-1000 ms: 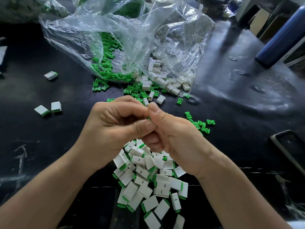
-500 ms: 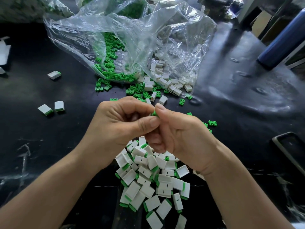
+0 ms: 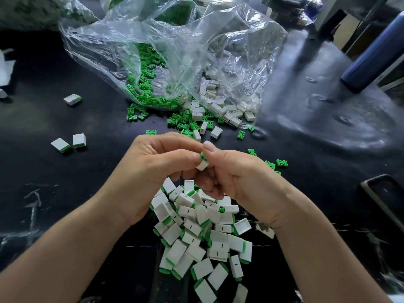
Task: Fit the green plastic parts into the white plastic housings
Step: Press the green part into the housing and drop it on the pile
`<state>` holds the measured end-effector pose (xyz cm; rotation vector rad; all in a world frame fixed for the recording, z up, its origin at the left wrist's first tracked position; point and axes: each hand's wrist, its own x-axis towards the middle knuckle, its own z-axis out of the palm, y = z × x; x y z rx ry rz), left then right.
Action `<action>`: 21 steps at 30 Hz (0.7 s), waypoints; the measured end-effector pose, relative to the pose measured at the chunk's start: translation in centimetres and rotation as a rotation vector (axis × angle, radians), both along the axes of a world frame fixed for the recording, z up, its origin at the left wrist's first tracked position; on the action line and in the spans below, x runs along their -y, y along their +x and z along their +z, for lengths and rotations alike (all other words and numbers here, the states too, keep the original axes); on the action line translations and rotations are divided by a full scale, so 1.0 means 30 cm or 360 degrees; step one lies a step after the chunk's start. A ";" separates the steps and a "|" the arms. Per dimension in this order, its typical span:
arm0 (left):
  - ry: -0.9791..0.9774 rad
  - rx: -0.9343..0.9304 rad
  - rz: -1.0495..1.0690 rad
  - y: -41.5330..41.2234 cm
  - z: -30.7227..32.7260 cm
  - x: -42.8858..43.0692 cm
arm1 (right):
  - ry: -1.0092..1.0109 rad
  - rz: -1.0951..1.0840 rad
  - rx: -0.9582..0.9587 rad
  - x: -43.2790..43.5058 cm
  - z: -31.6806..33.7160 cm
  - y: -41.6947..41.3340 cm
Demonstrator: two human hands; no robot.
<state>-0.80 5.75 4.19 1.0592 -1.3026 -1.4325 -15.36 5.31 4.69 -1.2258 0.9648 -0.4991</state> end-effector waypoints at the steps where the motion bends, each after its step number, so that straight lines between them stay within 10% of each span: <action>1: 0.0010 -0.0001 0.0002 0.000 0.002 0.001 | 0.0011 0.0000 -0.0031 0.005 -0.007 0.003; 21: 0.0137 -0.0228 -0.0019 -0.011 -0.014 -0.004 | -0.0232 -0.0191 -0.0207 -0.024 -0.033 0.017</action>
